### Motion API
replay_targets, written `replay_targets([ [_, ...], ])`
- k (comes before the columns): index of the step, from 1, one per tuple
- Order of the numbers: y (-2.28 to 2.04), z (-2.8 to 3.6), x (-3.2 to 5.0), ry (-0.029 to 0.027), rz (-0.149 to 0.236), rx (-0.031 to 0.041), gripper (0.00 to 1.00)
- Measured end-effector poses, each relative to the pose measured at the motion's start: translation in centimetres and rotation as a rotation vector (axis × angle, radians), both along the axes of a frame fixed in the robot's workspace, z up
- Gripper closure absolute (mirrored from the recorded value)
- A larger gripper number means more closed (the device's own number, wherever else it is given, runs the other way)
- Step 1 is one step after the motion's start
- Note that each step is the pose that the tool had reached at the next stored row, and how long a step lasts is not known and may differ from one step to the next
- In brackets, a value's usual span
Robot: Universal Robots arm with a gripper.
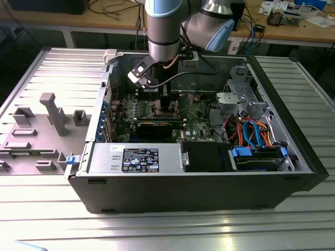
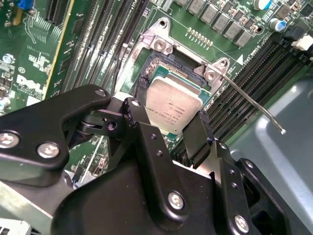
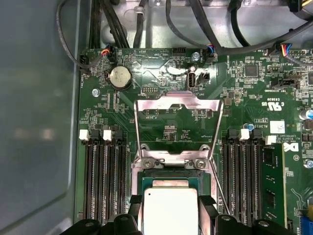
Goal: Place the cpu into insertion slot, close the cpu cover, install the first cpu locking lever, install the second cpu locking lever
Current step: 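Place the cpu into insertion slot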
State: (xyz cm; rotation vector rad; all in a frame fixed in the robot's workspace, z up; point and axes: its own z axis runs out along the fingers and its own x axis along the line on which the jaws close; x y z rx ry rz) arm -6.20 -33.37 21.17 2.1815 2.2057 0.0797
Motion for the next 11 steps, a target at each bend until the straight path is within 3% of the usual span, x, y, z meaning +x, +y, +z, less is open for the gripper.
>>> replay_targets([
  [5, 0.01, -0.71, -0.01, 0.0022, -0.001, 0.0, 0.46],
  [11, -0.06, -0.9, -0.01, 0.0024, -0.001, -0.0007, 0.46],
])
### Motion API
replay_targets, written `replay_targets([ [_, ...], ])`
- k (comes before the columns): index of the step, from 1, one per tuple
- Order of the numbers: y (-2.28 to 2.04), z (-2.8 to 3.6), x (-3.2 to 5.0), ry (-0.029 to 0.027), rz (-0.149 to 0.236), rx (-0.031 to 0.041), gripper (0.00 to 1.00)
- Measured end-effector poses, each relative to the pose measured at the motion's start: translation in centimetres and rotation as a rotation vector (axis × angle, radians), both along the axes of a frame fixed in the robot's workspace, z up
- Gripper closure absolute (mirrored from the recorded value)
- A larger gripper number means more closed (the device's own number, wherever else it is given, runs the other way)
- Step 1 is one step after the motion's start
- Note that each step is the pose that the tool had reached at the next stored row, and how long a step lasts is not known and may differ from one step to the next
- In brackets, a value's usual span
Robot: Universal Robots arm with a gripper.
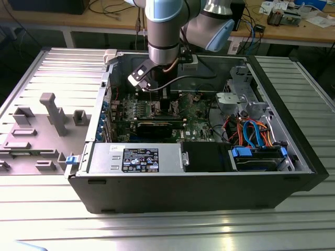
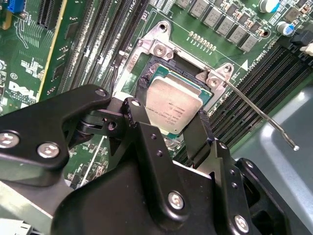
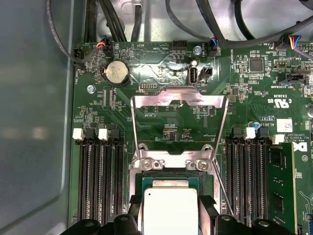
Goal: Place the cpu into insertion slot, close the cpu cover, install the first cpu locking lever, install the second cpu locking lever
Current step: 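Place the cpu into insertion slot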
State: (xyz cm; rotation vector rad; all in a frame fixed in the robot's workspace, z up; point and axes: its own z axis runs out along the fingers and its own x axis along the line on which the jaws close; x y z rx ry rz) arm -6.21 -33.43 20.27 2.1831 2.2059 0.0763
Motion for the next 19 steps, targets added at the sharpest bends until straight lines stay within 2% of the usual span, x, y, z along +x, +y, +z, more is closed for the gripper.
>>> replay_targets([
  [6, -0.02, -0.07, 0.01, -0.0001, 0.0, -0.0086, 0.46],
  [12, -0.02, -0.34, 0.03, 0.0005, 0.0, -0.0095, 0.46],
  [19, -0.01, -0.32, 0.05, -0.0001, -0.001, -0.0089, 0.46],
])
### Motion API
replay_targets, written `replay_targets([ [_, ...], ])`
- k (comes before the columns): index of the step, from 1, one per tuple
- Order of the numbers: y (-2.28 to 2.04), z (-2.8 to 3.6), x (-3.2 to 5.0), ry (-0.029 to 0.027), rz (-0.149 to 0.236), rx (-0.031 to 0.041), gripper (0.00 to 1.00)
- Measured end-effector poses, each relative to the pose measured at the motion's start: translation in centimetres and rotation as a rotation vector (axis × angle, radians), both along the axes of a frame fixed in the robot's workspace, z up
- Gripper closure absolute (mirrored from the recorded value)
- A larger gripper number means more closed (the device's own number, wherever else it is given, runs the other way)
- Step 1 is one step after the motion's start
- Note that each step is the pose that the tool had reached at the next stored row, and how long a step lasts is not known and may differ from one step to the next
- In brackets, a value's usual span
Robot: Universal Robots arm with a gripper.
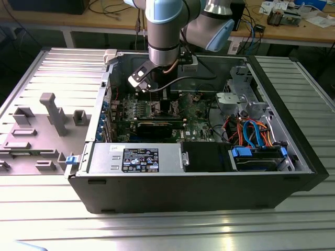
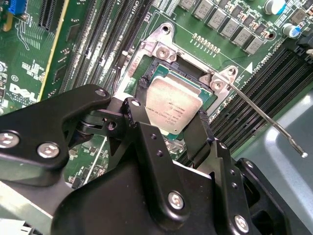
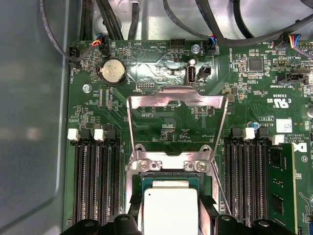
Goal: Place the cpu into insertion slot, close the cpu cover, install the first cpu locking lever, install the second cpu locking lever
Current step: 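Place the cpu into insertion slot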
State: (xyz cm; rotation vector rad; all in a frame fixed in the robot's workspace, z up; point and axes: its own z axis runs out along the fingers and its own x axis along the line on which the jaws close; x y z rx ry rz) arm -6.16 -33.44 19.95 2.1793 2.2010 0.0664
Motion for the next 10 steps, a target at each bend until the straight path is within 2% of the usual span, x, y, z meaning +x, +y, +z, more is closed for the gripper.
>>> replay_targets([
  [10, -0.02, -0.14, 0.07, 0.0007, -0.02, -0.0019, 0.46],
])
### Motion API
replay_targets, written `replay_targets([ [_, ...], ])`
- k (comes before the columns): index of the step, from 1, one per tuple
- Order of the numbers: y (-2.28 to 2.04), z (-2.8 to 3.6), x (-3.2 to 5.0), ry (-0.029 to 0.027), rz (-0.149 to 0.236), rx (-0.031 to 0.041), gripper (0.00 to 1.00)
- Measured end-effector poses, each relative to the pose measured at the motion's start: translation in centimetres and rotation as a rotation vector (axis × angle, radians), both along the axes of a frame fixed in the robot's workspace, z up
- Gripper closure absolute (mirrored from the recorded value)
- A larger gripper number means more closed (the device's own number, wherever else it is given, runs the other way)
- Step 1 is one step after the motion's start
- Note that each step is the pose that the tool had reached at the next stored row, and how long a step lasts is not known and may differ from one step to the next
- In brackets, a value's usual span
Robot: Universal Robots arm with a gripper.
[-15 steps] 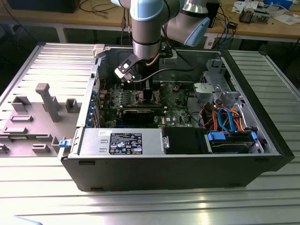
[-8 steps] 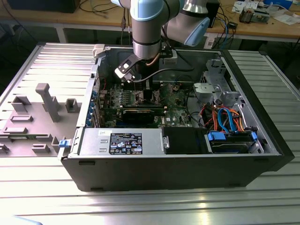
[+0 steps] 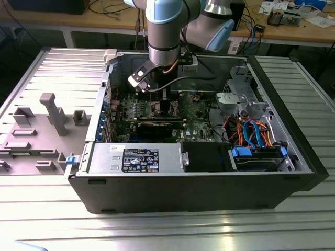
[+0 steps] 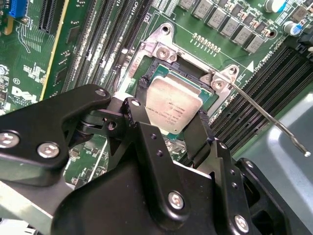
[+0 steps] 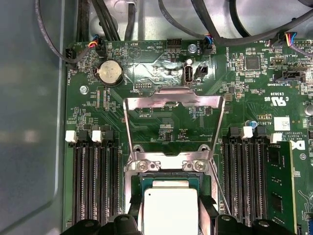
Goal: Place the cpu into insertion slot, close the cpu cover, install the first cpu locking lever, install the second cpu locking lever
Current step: 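Place the cpu into insertion slot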
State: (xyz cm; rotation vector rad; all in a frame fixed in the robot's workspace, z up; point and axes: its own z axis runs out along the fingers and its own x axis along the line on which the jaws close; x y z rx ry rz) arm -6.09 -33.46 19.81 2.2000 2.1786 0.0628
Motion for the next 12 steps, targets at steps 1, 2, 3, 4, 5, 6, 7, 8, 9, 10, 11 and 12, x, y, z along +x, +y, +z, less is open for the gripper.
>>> replay_targets([
  [1, 0.0, -0.07, 0.04, 0.0006, -0.001, -0.0001, 0.46],
  [2, 0.0, -0.11, 0.06, 0.0006, -0.002, -0.0001, 0.46],
  [3, 0.0, -0.15, 0.07, 0.0004, -0.003, 0.0, 0.46],
  [4, 0.0, -0.16, 0.08, 0.0003, -0.003, 0.0002, 0.46],
  [5, 0.0, -0.16, 0.08, 0.0003, -0.002, 0.0001, 0.46],
  [6, 0.0, -0.16, 0.08, 0.0003, -0.002, 0.0002, 0.46],
  [7, -0.01, -0.16, 0.08, 0.0004, -0.002, 0.0001, 0.46],
  [8, -0.01, -0.16, 0.08, 0.0003, -0.002, 0.0001, 0.46],
  [9, -0.01, -0.16, 0.08, 0.0003, -0.002, 0.0002, 0.46],
  [10, 0.01, -0.2, 0.1, -0.0007, -0.002, 0.0009, 0.46],
  [11, 0.03, -0.23, 0.11, -0.0008, -0.002, 0.0024, 0.46],
  [12, 0.03, -0.23, 0.11, -0.0007, -0.002, 0.0016, 0.39],
])
